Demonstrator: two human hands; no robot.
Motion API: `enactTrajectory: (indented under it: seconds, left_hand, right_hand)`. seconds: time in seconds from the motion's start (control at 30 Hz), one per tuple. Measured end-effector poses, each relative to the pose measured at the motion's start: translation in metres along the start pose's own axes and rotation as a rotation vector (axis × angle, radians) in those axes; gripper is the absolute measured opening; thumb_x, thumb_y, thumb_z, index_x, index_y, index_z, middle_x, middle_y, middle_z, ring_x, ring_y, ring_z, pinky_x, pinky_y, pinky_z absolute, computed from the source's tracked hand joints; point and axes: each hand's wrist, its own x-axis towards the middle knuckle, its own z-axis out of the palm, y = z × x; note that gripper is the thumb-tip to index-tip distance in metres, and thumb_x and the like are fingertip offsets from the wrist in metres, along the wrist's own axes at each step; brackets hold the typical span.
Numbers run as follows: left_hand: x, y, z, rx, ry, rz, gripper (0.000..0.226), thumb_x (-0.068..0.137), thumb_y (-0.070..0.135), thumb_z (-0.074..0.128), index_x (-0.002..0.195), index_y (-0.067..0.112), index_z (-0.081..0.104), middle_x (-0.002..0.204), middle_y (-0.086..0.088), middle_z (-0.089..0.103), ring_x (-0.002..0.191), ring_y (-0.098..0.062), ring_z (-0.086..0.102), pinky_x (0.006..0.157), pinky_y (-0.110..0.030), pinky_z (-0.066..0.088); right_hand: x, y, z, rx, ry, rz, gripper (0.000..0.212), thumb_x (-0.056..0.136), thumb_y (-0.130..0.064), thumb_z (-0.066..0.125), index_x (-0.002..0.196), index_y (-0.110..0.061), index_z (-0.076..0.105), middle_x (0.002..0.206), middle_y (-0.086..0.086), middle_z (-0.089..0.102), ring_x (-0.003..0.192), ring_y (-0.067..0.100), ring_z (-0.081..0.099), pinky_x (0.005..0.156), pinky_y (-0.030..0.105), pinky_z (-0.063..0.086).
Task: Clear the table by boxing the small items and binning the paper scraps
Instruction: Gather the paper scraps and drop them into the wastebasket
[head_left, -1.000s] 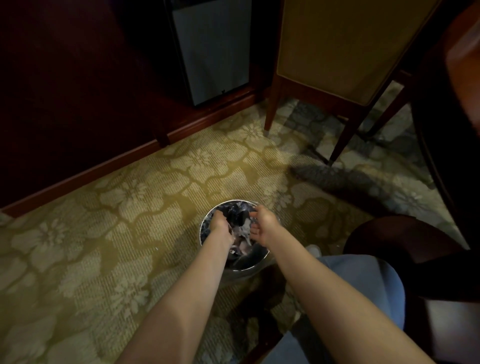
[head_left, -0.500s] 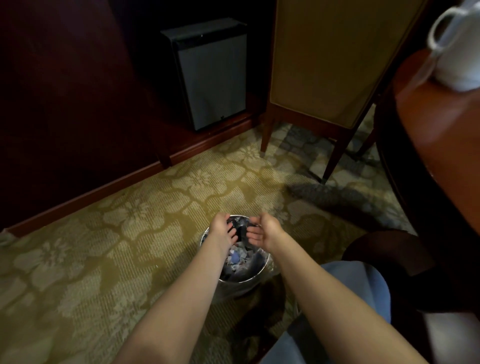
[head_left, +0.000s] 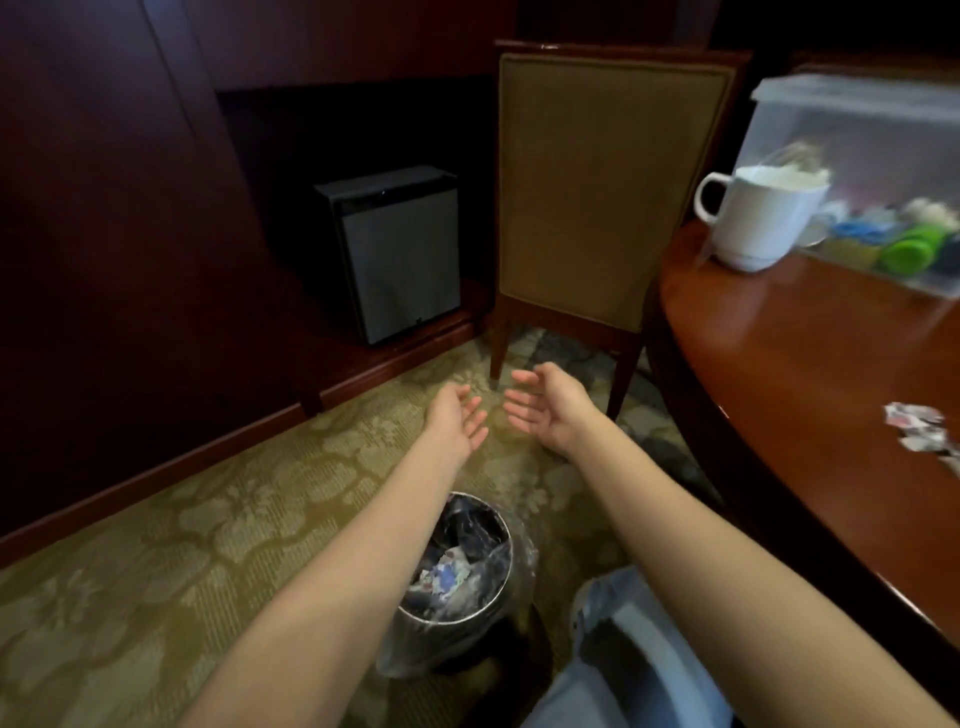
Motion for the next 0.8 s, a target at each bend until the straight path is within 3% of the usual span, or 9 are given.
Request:
enactTrajectory:
  seconds: [0.07, 0.13, 0.2, 0.23, 0.33, 0.43, 0.57, 0.7, 0.8]
  left_hand:
    - [-0.013, 0.011, 0.009, 0.013, -0.021, 0.046, 0.025, 0.099, 0.021, 0.034, 0.077, 0.021, 0.047, 0.083, 0.003, 0.050, 0.069, -0.009, 0.045, 0.086, -0.028, 0.031]
    - [-0.026, 0.021, 0.022, 0.002, -0.040, 0.107, 0.023, 0.099, 0.020, 0.034, 0.095, 0.018, 0.056, 0.101, 0.001, 0.056, 0.079, -0.012, 0.052, 0.088, -0.029, 0.034]
    - [-0.035, 0.027, 0.034, -0.015, -0.061, 0.180, 0.032, 0.099, 0.018, 0.033, 0.122, 0.012, 0.054, 0.120, -0.006, 0.056, 0.103, -0.021, 0.057, 0.094, -0.033, 0.037]
    - [-0.041, 0.029, 0.041, -0.014, -0.079, 0.211, 0.033, 0.099, 0.017, 0.033, 0.124, 0.012, 0.053, 0.122, -0.007, 0.056, 0.108, -0.023, 0.056, 0.092, -0.033, 0.040]
    - [-0.060, 0.031, 0.065, -0.020, -0.138, 0.242, 0.023, 0.098, 0.012, 0.034, 0.091, 0.016, 0.056, 0.100, -0.002, 0.059, 0.093, -0.019, 0.054, 0.071, -0.027, 0.042]
    - [-0.078, 0.027, 0.089, -0.002, -0.197, 0.240, 0.027, 0.098, 0.009, 0.034, 0.078, 0.016, 0.051, 0.081, 0.001, 0.055, 0.097, -0.019, 0.052, 0.080, -0.029, 0.041]
    - [-0.101, 0.016, 0.115, 0.026, -0.296, 0.237, 0.021, 0.098, 0.007, 0.034, 0.103, 0.009, 0.054, 0.088, -0.004, 0.057, 0.097, -0.020, 0.052, 0.083, -0.029, 0.042]
    - [-0.120, 0.003, 0.138, 0.112, -0.367, 0.251, 0.029, 0.098, 0.007, 0.037, 0.123, 0.004, 0.053, 0.112, -0.012, 0.057, 0.103, -0.023, 0.055, 0.086, -0.029, 0.045]
    - [-0.133, -0.009, 0.156, 0.194, -0.421, 0.206, 0.033, 0.098, 0.005, 0.036, 0.127, 0.002, 0.051, 0.127, -0.015, 0.055, 0.120, -0.026, 0.053, 0.096, -0.031, 0.042]
  right_hand:
    - [-0.016, -0.022, -0.002, 0.074, -0.030, -0.026, 0.034, 0.100, -0.025, 0.027, 0.095, -0.011, 0.058, 0.131, 0.017, 0.051, 0.117, 0.030, 0.053, 0.084, 0.032, 0.040]
    - [-0.034, -0.043, -0.006, 0.149, -0.064, -0.075, 0.034, 0.099, -0.024, 0.027, 0.092, -0.011, 0.057, 0.140, 0.019, 0.046, 0.105, 0.029, 0.057, 0.081, 0.033, 0.044]
    - [-0.053, -0.063, -0.014, 0.213, -0.066, -0.123, 0.038, 0.099, -0.023, 0.027, 0.116, -0.008, 0.057, 0.141, 0.020, 0.045, 0.115, 0.030, 0.054, 0.089, 0.034, 0.043]
    - [-0.062, -0.073, -0.019, 0.238, -0.059, -0.146, 0.039, 0.099, -0.023, 0.027, 0.122, -0.007, 0.055, 0.140, 0.020, 0.045, 0.124, 0.031, 0.049, 0.094, 0.035, 0.041]
    - [-0.085, -0.095, -0.041, 0.296, -0.031, -0.208, 0.035, 0.099, -0.022, 0.027, 0.101, -0.008, 0.059, 0.140, 0.019, 0.046, 0.131, 0.030, 0.044, 0.093, 0.034, 0.040]
    - [-0.105, -0.107, -0.065, 0.308, 0.036, -0.248, 0.039, 0.100, -0.022, 0.026, 0.122, -0.008, 0.055, 0.141, 0.018, 0.045, 0.131, 0.029, 0.043, 0.095, 0.034, 0.039]
    - [-0.130, -0.111, -0.096, 0.301, 0.106, -0.284, 0.033, 0.100, -0.022, 0.026, 0.098, -0.009, 0.057, 0.140, 0.017, 0.046, 0.130, 0.028, 0.044, 0.097, 0.034, 0.039]
    - [-0.154, -0.113, -0.127, 0.338, 0.164, -0.322, 0.032, 0.099, -0.021, 0.028, 0.115, -0.010, 0.054, 0.137, 0.018, 0.049, 0.128, 0.029, 0.045, 0.094, 0.035, 0.040]
    - [-0.174, -0.111, -0.147, 0.348, 0.208, -0.354, 0.030, 0.100, -0.020, 0.027, 0.112, -0.009, 0.052, 0.137, 0.018, 0.049, 0.129, 0.029, 0.045, 0.094, 0.035, 0.040]
